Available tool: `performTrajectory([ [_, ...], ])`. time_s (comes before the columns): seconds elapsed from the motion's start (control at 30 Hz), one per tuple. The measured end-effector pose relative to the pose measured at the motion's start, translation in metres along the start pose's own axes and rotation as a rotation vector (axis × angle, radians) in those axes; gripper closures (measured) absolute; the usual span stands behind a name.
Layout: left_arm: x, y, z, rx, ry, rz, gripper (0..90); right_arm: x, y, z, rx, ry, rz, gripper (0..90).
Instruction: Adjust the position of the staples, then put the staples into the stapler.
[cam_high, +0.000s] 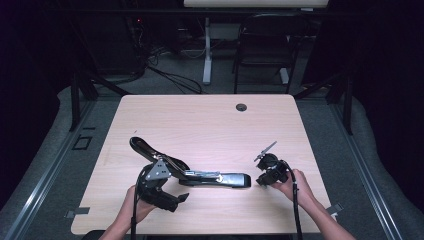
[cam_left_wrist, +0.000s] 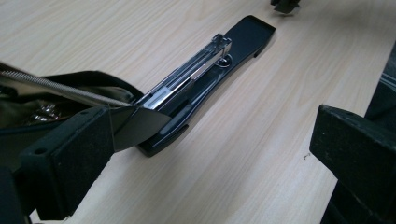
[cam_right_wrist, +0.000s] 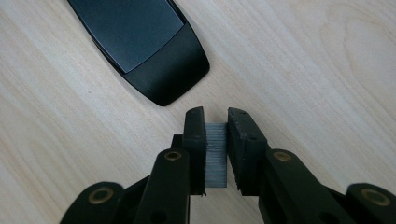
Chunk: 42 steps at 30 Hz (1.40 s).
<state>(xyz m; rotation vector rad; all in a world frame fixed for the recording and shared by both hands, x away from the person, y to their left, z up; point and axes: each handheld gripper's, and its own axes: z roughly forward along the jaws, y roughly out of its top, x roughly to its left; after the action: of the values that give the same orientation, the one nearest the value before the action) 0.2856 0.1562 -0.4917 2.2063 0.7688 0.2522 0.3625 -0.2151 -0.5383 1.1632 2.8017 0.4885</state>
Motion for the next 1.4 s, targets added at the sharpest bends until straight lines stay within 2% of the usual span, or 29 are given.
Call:
performTrajectory([
  [0.1, 0.003, -0.001, -0.002, 0.005, 0.003, -0.050, 0.2, -0.001, 0.000, -0.001, -0.002, 0.000, -0.004, 78.3],
  [0.17, 0.003, -0.001, -0.003, 0.000, 0.007, -0.068, 0.2, 0.000, -0.001, -0.001, -0.014, 0.001, 0.006, 78.3],
  [0.4, -0.001, 0.000, -0.006, 0.008, 0.021, -0.068, 0.2, -0.002, 0.000, -0.006, -0.006, -0.017, -0.010, 78.3],
  [0.57, 0.000, 0.000, -0.007, 0.022, 0.050, -0.084, 0.2, -0.001, -0.001, -0.008, -0.030, -0.017, -0.006, 78.3],
  [0.7, 0.000, -0.008, -0.009, 0.054, 0.044, -0.123, 0.2, -0.001, 0.000, -0.012, -0.040, -0.020, -0.013, 78.3],
  [0.83, 0.002, -0.014, -0.014, 0.063, 0.072, -0.158, 0.2, 0.000, 0.002, -0.014, -0.058, -0.027, -0.015, 78.3],
  [0.93, 0.007, -0.016, -0.019, 0.056, 0.115, -0.189, 0.2, 0.000, 0.002, -0.015, -0.063, -0.036, -0.024, 78.3],
  [1.03, 0.012, -0.017, -0.023, 0.016, 0.176, -0.215, 0.2, 0.001, 0.002, -0.016, -0.071, -0.033, -0.025, 78.2],
  [1.1, 0.017, -0.019, -0.026, 0.001, 0.192, -0.243, 0.2, 0.000, 0.002, -0.017, -0.097, -0.031, -0.015, 78.3],
  [1.17, 0.022, -0.021, -0.027, -0.005, 0.197, -0.269, 0.2, -0.001, 0.002, -0.018, -0.098, -0.036, -0.014, 78.3],
  [1.3, 0.031, -0.021, -0.029, -0.060, 0.215, -0.329, 0.2, -0.002, 0.003, -0.017, -0.099, -0.042, -0.022, 78.3],
  [1.4, 0.038, -0.017, -0.028, -0.102, 0.236, -0.348, 0.3, 0.000, 0.005, -0.016, -0.108, -0.041, -0.019, 78.3],
])
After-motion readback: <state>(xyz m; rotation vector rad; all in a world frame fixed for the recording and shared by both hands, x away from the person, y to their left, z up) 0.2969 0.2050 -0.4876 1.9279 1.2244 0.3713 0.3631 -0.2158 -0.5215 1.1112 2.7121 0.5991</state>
